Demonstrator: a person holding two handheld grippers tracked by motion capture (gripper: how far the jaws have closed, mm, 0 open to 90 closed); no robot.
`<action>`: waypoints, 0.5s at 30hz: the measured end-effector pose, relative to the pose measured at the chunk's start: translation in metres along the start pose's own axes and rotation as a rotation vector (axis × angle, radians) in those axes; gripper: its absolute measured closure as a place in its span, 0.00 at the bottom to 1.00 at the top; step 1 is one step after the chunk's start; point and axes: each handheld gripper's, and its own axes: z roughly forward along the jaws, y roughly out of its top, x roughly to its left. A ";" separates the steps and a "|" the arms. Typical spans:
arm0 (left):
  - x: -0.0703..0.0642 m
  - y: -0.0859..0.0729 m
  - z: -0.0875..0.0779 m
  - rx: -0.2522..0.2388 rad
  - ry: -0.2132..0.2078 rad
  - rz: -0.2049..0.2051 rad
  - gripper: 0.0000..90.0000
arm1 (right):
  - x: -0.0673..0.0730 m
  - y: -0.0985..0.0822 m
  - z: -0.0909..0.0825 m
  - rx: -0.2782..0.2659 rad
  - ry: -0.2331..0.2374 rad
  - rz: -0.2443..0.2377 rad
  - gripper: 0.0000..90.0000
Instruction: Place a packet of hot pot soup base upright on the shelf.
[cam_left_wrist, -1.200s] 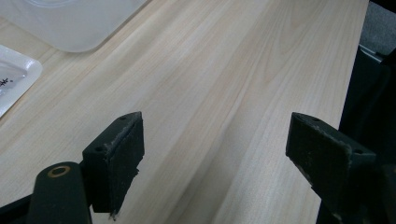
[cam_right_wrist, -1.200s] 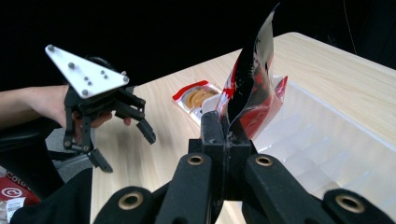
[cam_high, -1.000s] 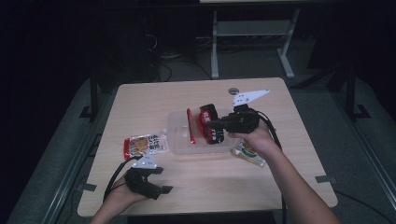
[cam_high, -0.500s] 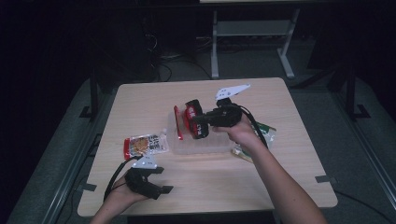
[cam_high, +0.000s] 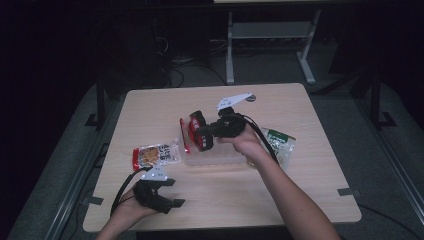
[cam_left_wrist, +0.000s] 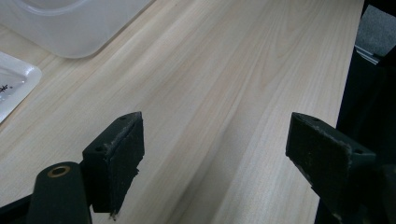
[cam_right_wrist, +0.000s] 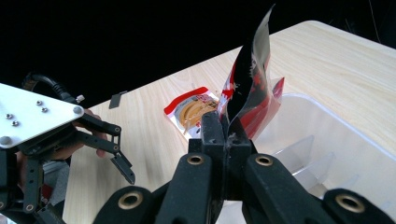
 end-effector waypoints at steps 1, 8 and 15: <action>0.000 0.000 0.000 0.001 -0.001 0.001 0.21 | -0.002 -0.001 0.002 0.001 0.002 0.006 1.00; 0.001 0.000 0.001 0.006 -0.004 0.010 0.21 | -0.005 -0.003 0.010 0.003 0.003 0.024 1.00; 0.001 0.000 0.000 0.015 -0.007 0.008 0.21 | -0.008 -0.007 0.022 0.036 -0.006 0.028 0.99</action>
